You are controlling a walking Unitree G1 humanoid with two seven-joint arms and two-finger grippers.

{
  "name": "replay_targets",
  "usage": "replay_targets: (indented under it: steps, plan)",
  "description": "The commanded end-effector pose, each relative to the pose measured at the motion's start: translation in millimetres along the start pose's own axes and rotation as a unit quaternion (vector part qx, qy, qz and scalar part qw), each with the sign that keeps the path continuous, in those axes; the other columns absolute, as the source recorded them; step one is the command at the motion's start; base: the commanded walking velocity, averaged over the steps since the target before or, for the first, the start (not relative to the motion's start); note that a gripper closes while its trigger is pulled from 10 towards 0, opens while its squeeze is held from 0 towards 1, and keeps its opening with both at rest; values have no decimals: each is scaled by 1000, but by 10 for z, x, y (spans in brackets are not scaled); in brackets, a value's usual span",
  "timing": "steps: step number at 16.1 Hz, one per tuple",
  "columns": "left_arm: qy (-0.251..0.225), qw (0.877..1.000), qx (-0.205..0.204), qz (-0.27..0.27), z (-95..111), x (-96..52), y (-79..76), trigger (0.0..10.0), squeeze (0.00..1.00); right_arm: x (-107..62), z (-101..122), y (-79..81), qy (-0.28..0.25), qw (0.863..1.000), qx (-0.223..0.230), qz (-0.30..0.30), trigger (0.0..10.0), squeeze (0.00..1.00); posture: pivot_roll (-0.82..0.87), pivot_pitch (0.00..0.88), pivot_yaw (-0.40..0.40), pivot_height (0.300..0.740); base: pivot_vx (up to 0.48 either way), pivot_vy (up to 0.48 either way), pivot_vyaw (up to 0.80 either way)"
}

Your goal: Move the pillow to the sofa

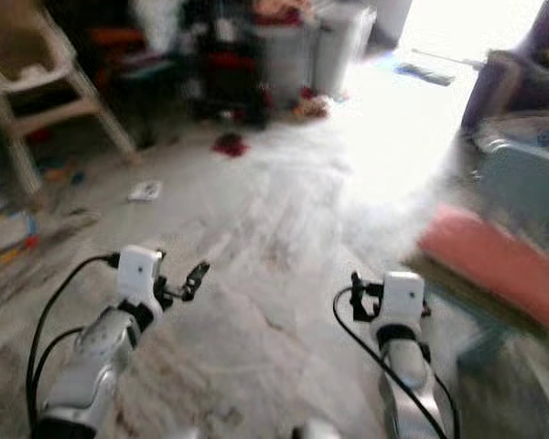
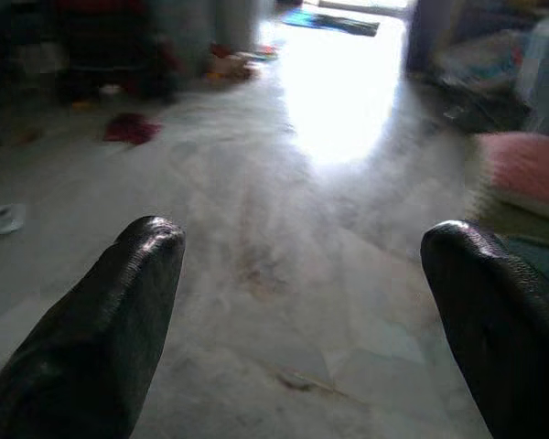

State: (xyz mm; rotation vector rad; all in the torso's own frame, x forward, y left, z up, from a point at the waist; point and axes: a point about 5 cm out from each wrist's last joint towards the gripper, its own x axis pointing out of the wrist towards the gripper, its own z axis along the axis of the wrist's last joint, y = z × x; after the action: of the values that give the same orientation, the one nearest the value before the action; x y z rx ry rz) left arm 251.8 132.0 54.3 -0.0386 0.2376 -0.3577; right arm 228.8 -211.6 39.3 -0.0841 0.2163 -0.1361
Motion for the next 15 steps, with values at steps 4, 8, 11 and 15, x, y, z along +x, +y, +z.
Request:
replay_targets:
  steps: [4,8,11,15]
  plan:
    - [-13,1000,4,-19,81,95,-108,10000,0,15,-5,-109,6,1000,-3,-17,10000,0,-8,0,8,740,254,0,-800]
    - [-14,1000,7,-17,91,120,-93,10000,0,42,21,-113,3,1000,-5,-16,10000,0,-12,0,6,740,247,0,-800]
    - [-8,1000,3,-16,48,91,-119,10000,0,44,28,-116,2,1000,-7,-16,10000,0,-15,0,8,740,162,0,-800]
    - [-4,1000,-2,-18,13,76,-153,10000,0,17,3,-102,5,1000,-6,-13,10000,0,-15,0,8,740,0,0,-200]
